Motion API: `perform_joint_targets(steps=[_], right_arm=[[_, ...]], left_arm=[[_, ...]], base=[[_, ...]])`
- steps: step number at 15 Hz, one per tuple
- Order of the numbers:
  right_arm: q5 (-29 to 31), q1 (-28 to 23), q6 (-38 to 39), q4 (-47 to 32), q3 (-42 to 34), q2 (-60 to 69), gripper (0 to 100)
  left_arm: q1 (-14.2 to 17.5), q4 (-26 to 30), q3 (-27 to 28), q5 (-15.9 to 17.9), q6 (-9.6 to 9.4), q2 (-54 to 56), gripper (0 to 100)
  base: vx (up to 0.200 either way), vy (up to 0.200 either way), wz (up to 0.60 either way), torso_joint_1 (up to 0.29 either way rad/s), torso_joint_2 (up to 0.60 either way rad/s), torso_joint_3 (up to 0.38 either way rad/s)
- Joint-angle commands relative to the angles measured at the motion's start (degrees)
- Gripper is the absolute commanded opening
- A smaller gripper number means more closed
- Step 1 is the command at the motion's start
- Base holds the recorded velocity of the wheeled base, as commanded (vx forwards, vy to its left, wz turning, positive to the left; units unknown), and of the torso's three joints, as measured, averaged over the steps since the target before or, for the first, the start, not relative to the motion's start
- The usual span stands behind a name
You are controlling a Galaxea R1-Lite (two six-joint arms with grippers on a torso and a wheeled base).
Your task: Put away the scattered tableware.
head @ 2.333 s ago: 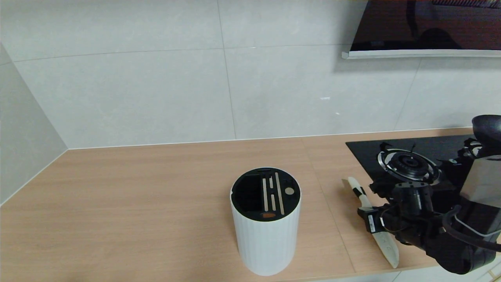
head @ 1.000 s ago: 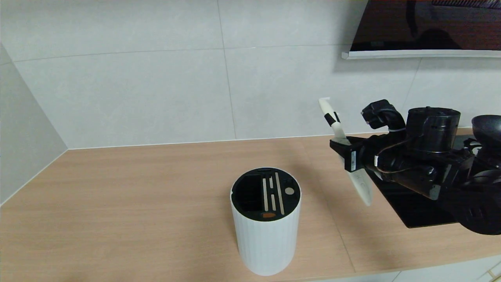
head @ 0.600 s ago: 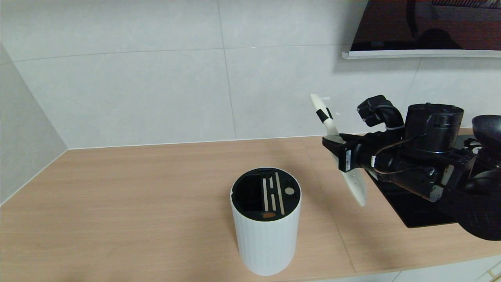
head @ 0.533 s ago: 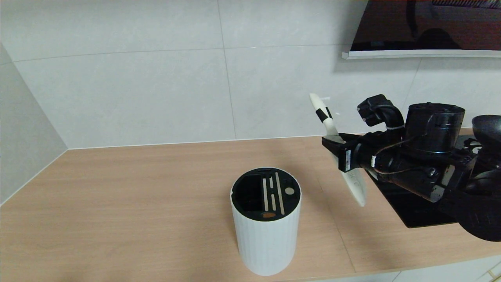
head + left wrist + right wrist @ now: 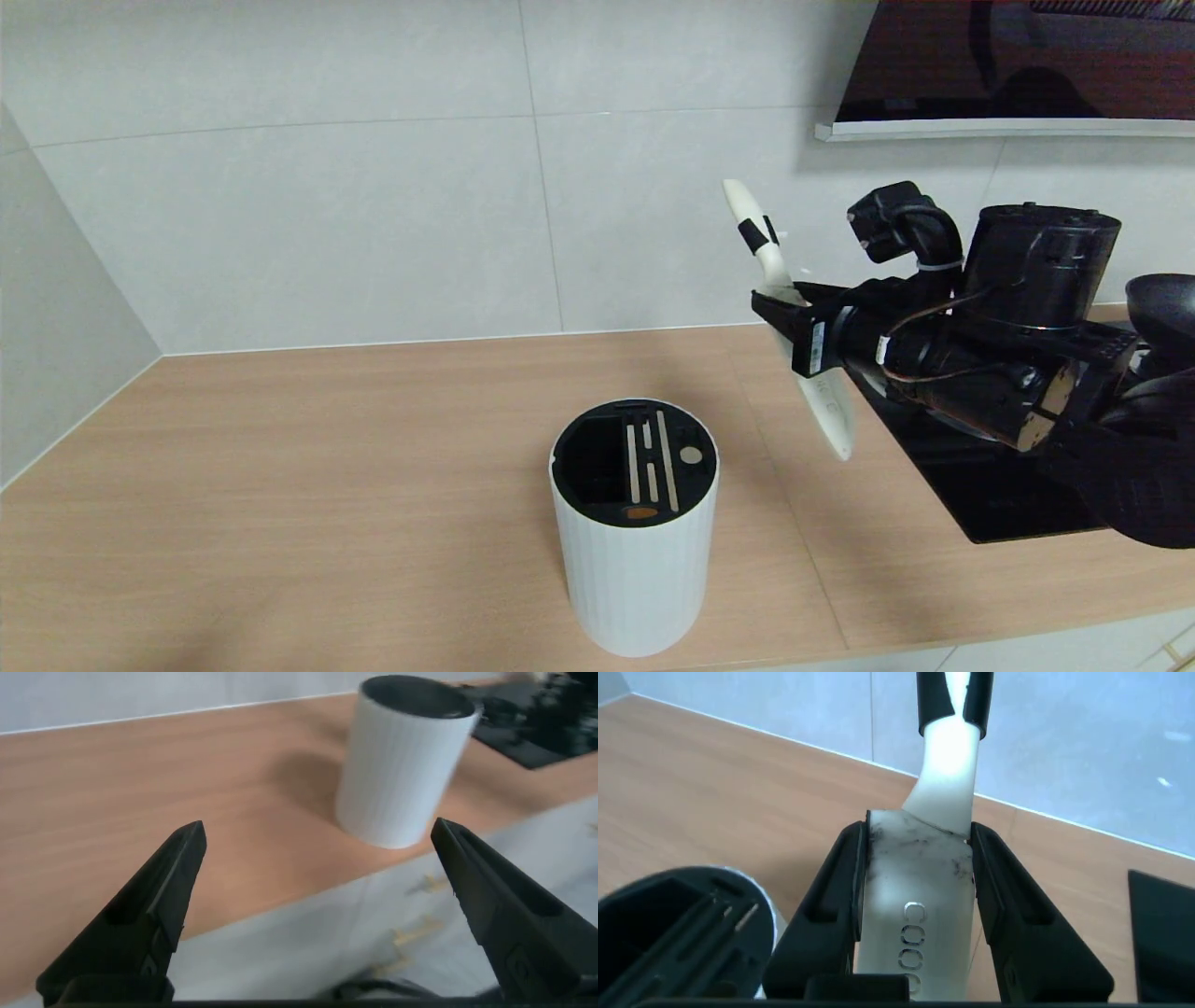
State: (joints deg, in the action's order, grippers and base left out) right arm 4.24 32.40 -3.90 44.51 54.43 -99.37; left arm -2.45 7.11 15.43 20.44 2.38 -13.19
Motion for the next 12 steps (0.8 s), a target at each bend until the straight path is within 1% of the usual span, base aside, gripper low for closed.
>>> perform_joint_targets(steps=[1, 2, 3, 4, 5, 6, 7, 8, 9, 10, 11, 12], right_arm=[[-0.02, 1.26, -0.05, -0.04, 1.38, 0.05, 0], [-0.02, 1.61, -0.05, -0.04, 1.99, -0.13, 0], [-0.02, 1.61, -0.05, -0.04, 1.99, -0.13, 0], [0.06, 3.19, -0.05, -0.04, 2.26, -0.21, 0], [0.15, 3.63, -0.05, -0.04, 1.91, -0.13, 0], [0.59, 4.07, -0.05, -0.04, 1.64, 0.05, 0], [1.12, 5.04, -0.05, 0.14, 1.20, 0.75, 0], [1.56, 5.74, -0.05, 0.05, 0.76, 1.46, 0], [1.56, 6.36, -0.05, 0.05, 0.41, 1.72, 0], [1.65, 7.85, 0.03, 0.05, 0.24, 2.16, 0], [1.91, 8.91, 0.21, 0.05, -0.03, 2.25, 0], [2.61, 10.14, 0.21, 0.05, -0.29, 2.60, 0]], left_arm=[[-0.36, -0.16, 12.69, 6.01, 0.17, -21.53, 100], [-0.36, -0.43, 15.06, 7.86, 0.08, -25.39, 100], [-0.36, -0.43, 15.06, 7.86, 0.08, -25.39, 100], [-0.54, -3.15, 20.16, 12.87, 0.08, -36.56, 100], [-1.33, -5.79, 21.30, 13.92, 0.08, -41.04, 100], [-2.56, -8.95, 21.74, 14.01, 0.35, -44.55, 100], [-4.58, -15.98, 21.74, 14.01, 1.49, -49.92, 100], [-6.78, -21.52, 21.66, 14.01, 3.34, -53.61, 100], [-8.80, -24.95, 21.57, 13.92, 5.45, -55.54, 100], [-11.96, -30.05, 21.74, 13.83, 10.72, -58.18, 100], [-13.46, -33.12, 22.36, 13.83, 14.06, -59.67, 100], [-14.51, -36.11, 23.41, 13.75, 16.78, -61.34, 100]], base=[[0.000, 0.000, 0.00, 0.000, 0.00, 0.000], [0.000, 0.000, 0.00, 0.000, 0.00, 0.000], [0.000, 0.000, 0.00, 0.000, 0.00, 0.000], [0.000, 0.000, 0.00, 0.000, 0.00, 0.000], [0.000, 0.000, 0.00, 0.000, 0.00, 0.000], [0.000, 0.000, 0.00, 0.000, 0.00, 0.000], [0.000, 0.000, 0.00, 0.000, 0.00, 0.000], [0.000, 0.000, 0.00, 0.000, 0.00, 0.000], [0.000, 0.000, 0.00, 0.000, 0.00, 0.000], [0.000, 0.000, 0.00, 0.000, 0.00, 0.000], [0.000, 0.000, 0.00, 0.000, 0.00, 0.000], [0.000, 0.000, 0.00, 0.000, 0.00, 0.000]])
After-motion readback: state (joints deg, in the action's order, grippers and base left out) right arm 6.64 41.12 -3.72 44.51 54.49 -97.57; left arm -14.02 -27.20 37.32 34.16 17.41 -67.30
